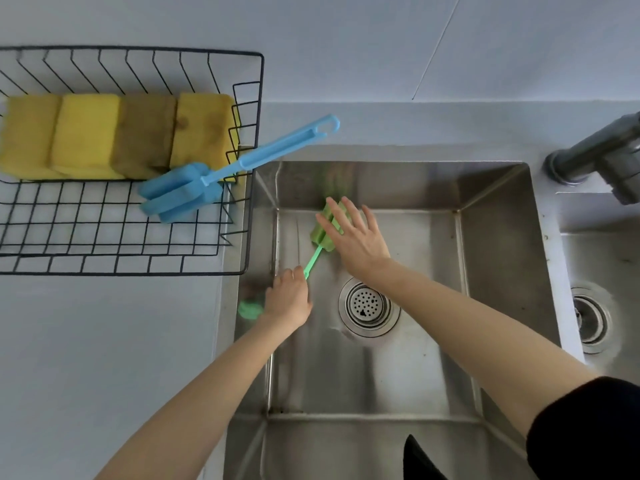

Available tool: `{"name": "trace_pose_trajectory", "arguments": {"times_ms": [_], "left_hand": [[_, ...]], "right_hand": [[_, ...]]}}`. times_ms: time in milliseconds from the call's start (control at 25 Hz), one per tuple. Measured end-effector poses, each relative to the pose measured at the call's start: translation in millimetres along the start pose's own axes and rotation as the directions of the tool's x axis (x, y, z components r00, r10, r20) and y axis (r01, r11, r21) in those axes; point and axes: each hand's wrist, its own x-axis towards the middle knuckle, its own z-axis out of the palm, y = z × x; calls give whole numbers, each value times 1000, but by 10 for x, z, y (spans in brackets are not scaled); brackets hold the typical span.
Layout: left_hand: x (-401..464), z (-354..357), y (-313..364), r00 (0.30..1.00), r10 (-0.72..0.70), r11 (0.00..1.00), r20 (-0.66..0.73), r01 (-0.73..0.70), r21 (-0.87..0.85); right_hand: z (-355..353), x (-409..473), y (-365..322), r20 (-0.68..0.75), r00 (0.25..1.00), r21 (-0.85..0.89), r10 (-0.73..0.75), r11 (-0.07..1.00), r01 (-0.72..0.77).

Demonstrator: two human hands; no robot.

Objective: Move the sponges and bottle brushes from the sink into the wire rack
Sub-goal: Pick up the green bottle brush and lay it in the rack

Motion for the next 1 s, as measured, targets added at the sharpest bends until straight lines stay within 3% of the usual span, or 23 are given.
{"name": "trace_pose_trajectory", "arguments": {"times_ms": [440,800,1000], "left_hand": [[124,53,-8,998,23,994,-60,-29,-105],[-137,-115,75,986,49,896,-159,-114,-430],[-432,-342,128,959,105,867,-263,-218,-449]], "right_hand": [[158,196,29,-69,995,78,-76,994,81],[-24,-203,224,-87,993,111,80,991,-70],[-314,-508,83,-77,997,138,-12,990,23]]}}
